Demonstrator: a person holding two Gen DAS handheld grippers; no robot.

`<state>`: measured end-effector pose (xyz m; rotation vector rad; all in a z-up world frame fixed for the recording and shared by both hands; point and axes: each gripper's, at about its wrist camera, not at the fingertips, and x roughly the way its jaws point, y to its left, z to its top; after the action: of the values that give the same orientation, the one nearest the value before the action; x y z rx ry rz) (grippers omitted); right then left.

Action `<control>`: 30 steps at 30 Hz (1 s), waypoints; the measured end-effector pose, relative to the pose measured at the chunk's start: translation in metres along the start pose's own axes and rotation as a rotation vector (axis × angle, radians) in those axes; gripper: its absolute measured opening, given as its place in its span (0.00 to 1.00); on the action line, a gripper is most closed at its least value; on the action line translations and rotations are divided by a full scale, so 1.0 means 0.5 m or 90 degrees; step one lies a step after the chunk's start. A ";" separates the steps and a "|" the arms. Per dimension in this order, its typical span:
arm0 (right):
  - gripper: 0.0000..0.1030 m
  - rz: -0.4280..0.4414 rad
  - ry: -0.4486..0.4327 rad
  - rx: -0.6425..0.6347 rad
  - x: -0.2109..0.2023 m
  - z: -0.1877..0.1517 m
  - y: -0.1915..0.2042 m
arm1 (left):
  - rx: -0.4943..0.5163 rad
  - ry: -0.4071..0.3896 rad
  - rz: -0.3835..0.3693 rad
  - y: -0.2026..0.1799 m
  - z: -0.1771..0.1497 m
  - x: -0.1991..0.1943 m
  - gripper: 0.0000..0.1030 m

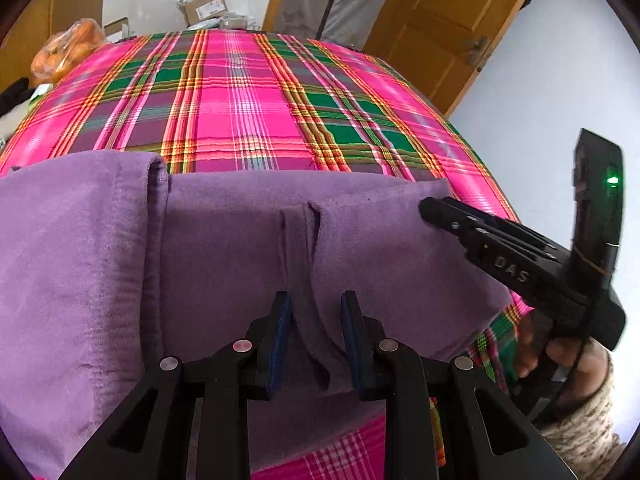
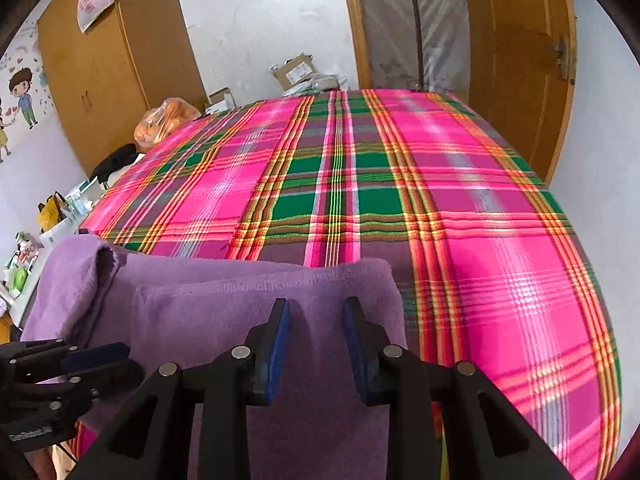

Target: Fold clothes

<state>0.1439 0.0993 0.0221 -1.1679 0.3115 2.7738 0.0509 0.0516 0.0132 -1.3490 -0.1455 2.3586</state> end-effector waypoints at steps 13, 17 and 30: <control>0.28 -0.006 -0.012 -0.020 -0.041 -0.079 0.028 | 0.016 -0.021 0.011 -0.004 -0.015 -0.007 0.26; 0.28 -0.020 -0.019 -0.033 -0.058 -0.076 0.048 | 0.023 -0.028 0.019 -0.007 -0.019 -0.008 0.26; 0.35 -0.046 -0.030 -0.070 -0.072 -0.114 0.094 | 0.036 -0.044 0.028 -0.007 -0.027 -0.015 0.26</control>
<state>0.2001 0.0395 0.0157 -1.1116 0.1122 2.7816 0.0669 0.0504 0.0130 -1.2565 -0.0688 2.4290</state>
